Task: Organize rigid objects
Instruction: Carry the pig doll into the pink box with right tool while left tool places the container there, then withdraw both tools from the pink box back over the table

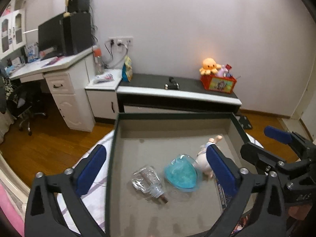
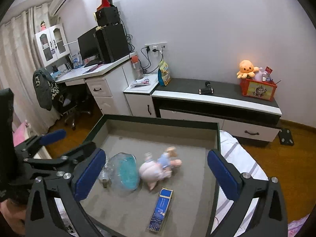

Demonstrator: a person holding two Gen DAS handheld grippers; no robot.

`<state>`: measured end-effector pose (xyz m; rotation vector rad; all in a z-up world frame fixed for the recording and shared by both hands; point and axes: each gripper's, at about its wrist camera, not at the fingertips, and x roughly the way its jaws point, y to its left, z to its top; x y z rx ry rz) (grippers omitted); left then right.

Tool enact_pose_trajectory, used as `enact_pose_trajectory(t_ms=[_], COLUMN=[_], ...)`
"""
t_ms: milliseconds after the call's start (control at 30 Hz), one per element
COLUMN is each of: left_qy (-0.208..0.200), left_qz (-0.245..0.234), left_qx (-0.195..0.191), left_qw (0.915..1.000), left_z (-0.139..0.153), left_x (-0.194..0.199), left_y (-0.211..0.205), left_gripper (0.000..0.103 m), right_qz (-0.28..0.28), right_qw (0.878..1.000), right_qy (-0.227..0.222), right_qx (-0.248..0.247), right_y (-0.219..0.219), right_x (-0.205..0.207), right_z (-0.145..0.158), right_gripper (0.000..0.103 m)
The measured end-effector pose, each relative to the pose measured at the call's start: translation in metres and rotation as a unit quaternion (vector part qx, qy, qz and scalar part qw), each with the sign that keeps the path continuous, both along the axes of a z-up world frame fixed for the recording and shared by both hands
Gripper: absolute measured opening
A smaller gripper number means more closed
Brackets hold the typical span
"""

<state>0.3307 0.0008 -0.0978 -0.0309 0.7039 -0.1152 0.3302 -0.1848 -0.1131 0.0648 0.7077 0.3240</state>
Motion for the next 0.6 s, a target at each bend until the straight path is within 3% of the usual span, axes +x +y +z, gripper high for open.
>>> enact_pose_trajectory(t_ms=[167,600], left_qy=[-0.019,-0.059], left_qz=[0.012,0.023], left_qx=[0.016,-0.002], left_qw=[0.9996,0.998], left_z=[0.015,0.046], left_x=[-0.021,-0.098], left_y=[0.004,0.017], left_gripper=[0.103,0.103], right_qz=[-0.01,-0.022], right_qw=[1.0,0.998], right_qy=[-0.011,-0.054], right_qx=[0.004,0.024], right_y=[0.002,0.002], right_x=[-0.011,-0.078], right_z=[0.01,0.044], right_gripper=[0.103,0.103])
